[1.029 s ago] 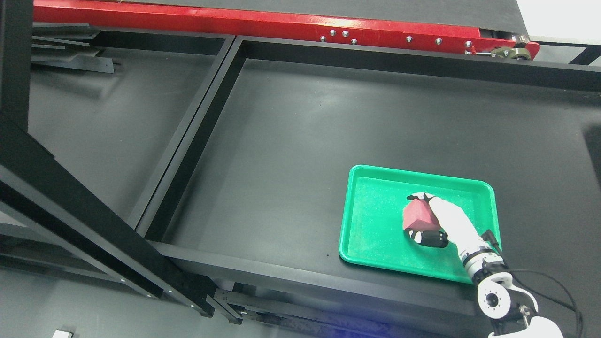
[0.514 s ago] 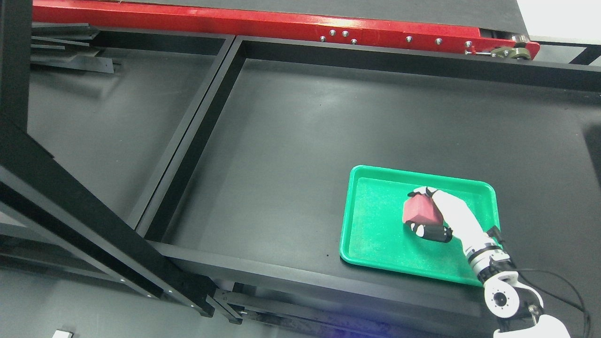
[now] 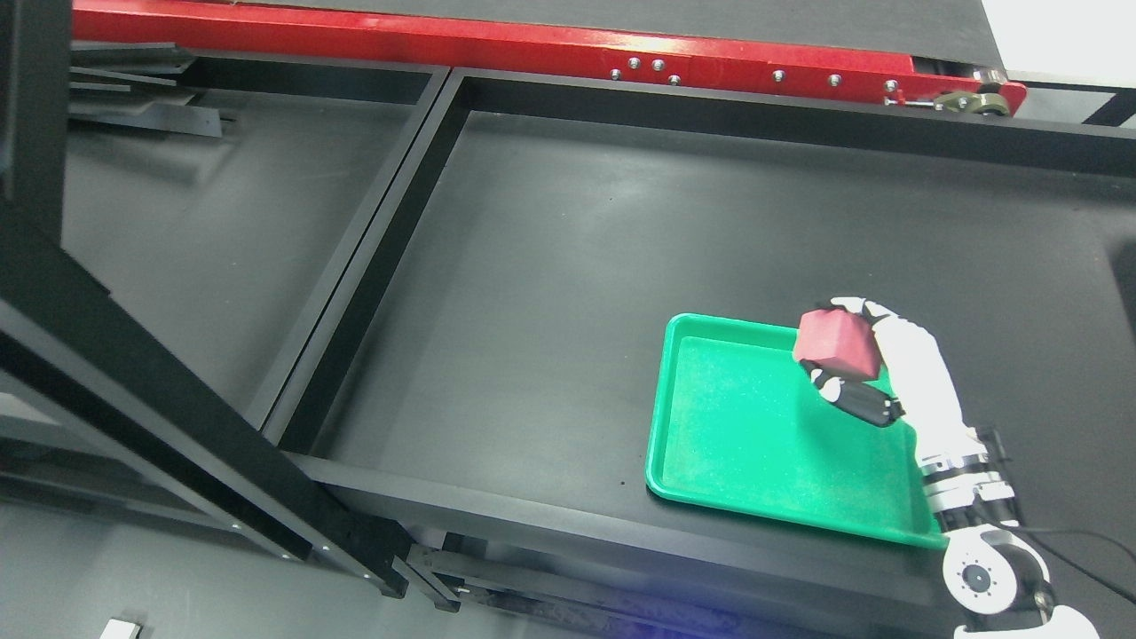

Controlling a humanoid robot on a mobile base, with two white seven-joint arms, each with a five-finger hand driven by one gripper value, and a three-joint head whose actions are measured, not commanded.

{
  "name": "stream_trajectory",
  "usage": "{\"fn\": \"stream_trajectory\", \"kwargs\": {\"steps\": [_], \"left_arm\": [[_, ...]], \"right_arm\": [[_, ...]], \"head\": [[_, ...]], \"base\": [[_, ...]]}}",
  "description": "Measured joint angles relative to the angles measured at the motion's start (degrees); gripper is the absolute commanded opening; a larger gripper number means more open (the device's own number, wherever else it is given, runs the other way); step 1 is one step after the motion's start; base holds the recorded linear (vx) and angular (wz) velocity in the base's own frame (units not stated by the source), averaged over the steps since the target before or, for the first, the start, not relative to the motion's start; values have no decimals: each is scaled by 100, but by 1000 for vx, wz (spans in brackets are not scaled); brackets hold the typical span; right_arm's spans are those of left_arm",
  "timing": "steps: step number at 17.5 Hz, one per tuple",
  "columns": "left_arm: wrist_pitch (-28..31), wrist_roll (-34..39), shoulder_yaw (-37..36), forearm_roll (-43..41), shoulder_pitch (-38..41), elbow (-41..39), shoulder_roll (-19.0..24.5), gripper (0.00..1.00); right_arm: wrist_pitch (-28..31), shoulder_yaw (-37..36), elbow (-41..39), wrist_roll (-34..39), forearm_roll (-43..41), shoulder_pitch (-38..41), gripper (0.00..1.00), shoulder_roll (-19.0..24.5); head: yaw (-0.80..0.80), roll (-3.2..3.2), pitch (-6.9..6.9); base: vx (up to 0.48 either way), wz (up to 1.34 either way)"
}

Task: Pick pink block from left shelf to tray
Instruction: 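Lift the pink cube out of the green tray with the right hand, then carry the pink cube in the right hand toward the blue tray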

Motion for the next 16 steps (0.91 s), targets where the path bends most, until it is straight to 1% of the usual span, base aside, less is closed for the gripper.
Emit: {"fn": "stream_trajectory", "kwargs": {"steps": [3,10,16], "left_arm": [[0,0,0,0,0,0,0,100],[0,0,0,0,0,0,0,100],[0,0,0,0,0,0,0,100]], "right_arm": [[-67,-76,-73,-165,-74,86,3,3],[-150,-220,-234,-232,-169,249,3,10],[-159,-293,-331,-237,-260,300,3,35]], "head": [[0,0,0],[0,0,0],[0,0,0]], "base": [[-24,122],[-41,228],[-57,568]]}}
